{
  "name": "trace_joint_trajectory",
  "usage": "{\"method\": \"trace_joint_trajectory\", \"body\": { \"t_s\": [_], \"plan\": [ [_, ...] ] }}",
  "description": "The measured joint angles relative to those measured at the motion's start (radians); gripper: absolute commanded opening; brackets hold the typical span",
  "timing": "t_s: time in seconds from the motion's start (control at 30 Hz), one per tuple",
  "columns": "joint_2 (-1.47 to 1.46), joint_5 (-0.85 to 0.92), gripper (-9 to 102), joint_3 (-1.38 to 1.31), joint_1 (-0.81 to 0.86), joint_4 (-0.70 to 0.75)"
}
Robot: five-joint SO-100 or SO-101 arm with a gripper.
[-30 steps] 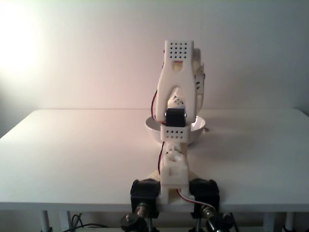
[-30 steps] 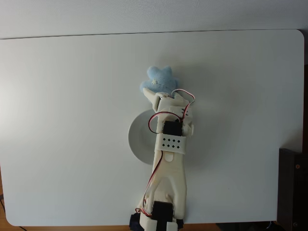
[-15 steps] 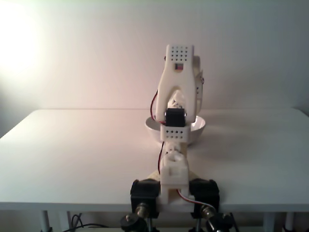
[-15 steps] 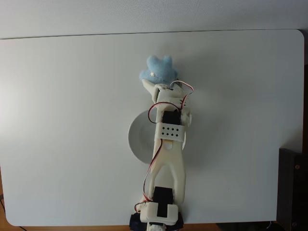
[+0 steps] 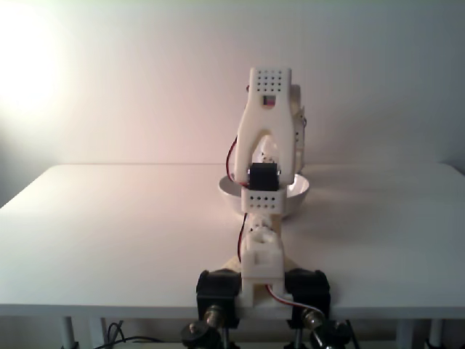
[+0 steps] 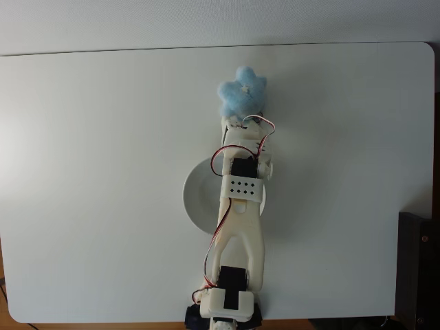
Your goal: Grasp a skyblue doll and put it into the bowl.
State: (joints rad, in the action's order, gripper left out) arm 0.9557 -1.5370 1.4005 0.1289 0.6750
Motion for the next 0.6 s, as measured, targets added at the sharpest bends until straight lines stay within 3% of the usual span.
{"method": "trace_joint_trajectory", "body": {
  "t_s": [0.6],
  "plan": [
    [0.08,0.0,0,0.02,-0.003,0.012]
  ]
}}
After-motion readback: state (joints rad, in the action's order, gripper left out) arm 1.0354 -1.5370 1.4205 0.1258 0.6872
